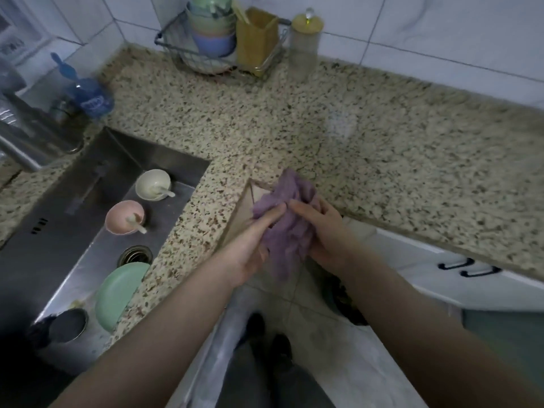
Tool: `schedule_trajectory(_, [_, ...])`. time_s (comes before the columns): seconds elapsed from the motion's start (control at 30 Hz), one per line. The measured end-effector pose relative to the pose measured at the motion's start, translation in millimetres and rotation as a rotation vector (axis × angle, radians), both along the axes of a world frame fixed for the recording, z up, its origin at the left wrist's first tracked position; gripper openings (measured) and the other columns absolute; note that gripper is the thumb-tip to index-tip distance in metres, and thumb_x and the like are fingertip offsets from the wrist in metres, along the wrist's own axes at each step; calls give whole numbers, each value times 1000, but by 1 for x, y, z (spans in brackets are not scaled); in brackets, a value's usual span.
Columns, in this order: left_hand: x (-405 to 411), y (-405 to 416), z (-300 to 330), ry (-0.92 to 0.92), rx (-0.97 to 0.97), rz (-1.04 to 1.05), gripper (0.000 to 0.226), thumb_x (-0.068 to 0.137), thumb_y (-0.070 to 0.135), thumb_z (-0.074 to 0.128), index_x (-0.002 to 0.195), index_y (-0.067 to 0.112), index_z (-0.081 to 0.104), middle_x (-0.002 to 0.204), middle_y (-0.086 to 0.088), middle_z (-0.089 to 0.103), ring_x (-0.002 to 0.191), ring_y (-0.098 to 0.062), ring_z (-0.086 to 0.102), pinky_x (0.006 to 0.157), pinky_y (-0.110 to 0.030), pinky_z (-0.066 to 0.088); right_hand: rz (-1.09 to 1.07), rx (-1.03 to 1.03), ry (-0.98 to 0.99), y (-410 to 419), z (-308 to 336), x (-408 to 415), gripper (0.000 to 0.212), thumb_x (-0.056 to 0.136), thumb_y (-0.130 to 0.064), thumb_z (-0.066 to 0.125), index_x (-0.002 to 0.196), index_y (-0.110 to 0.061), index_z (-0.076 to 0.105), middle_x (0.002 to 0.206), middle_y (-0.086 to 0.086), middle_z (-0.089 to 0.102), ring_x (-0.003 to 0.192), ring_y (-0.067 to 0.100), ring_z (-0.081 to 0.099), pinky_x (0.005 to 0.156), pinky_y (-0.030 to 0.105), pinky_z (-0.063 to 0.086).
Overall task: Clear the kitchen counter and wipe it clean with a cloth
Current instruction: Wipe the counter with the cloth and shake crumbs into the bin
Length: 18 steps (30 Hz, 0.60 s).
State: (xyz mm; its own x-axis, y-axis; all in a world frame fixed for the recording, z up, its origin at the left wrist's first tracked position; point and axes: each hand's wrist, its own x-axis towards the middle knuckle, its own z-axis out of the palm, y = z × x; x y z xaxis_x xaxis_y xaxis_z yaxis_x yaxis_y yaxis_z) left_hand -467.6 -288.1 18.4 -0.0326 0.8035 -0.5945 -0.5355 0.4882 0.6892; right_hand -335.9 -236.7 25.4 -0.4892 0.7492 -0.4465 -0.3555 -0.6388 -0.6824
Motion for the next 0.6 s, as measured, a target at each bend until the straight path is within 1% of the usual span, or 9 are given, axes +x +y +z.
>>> schedule_trajectory(0.07, [17, 13, 0, 81, -45, -15, 29, 92, 33, 64, 109, 10, 65, 110, -21, 66, 101, -34, 64, 92, -43, 50, -109, 42, -77, 1, -4, 25, 30, 86, -6, 70, 114, -4, 60, 93, 12, 72, 86, 22, 71, 72, 33, 60])
schedule_trajectory(0.13, [30, 27, 0, 172, -46, -63, 20, 95, 25, 59, 99, 7, 66, 103, -26, 63, 89, -33, 62, 79, -40, 48, -177, 56, -171, 2, -1, 47, 21, 91, 2, 61, 111, -4, 62, 93, 12, 72, 88, 24, 69, 77, 34, 58])
schedule_trajectory(0.2, [41, 42, -5, 246, -11, -128, 25, 96, 24, 58, 108, 5, 68, 111, -27, 67, 97, -35, 65, 84, -43, 49, -192, 81, -248, 0, -3, 68, 24, 92, 11, 51, 112, 2, 60, 98, 19, 69, 92, 30, 66, 78, 35, 56])
schedule_trajectory(0.3, [62, 58, -17, 159, 5, -188, 34, 100, 22, 52, 126, 3, 59, 124, -22, 64, 114, -31, 61, 102, -44, 47, -222, 93, -415, -5, -8, 101, 36, 88, 19, 38, 110, 3, 61, 100, 22, 67, 92, 31, 64, 75, 36, 52])
schedule_trajectory(0.37, [77, 65, -25, 71, 13, -276, 37, 99, 26, 53, 130, 6, 58, 125, -15, 66, 112, -26, 64, 99, -40, 50, -277, 78, -560, -6, -11, 122, 37, 89, 17, 38, 109, 1, 64, 105, 26, 68, 95, 34, 64, 80, 40, 50])
schedule_trajectory(0.43, [92, 66, -33, 3, 51, -470, 43, 92, 34, 64, 127, 10, 61, 123, -10, 68, 109, -18, 68, 92, -35, 54, -321, 46, -631, -10, -19, 139, 31, 94, 12, 44, 117, 3, 63, 116, 29, 67, 107, 39, 65, 92, 48, 51])
schedule_trajectory(0.5, [106, 61, -43, 109, 138, -575, 47, 75, 30, 78, 114, 7, 67, 112, -9, 73, 94, -6, 71, 74, -21, 57, -336, 7, -649, -19, -23, 151, 27, 94, 7, 52, 120, 5, 61, 117, 29, 66, 111, 41, 64, 97, 51, 50])
schedule_trajectory(0.53, [117, 61, -49, 215, 169, -592, 41, 70, 26, 82, 107, 11, 70, 101, -1, 76, 87, -1, 71, 67, -14, 54, -343, -20, -664, -25, -26, 160, 25, 94, 7, 54, 117, 6, 62, 113, 28, 68, 107, 40, 66, 94, 49, 53])
schedule_trajectory(0.6, [135, 62, -62, 359, 157, -583, 29, 74, 20, 83, 100, 22, 71, 87, 16, 74, 82, 2, 70, 62, -10, 52, -375, -100, -657, -36, -32, 178, 20, 97, 5, 51, 108, 1, 66, 99, 19, 74, 88, 30, 72, 77, 37, 60])
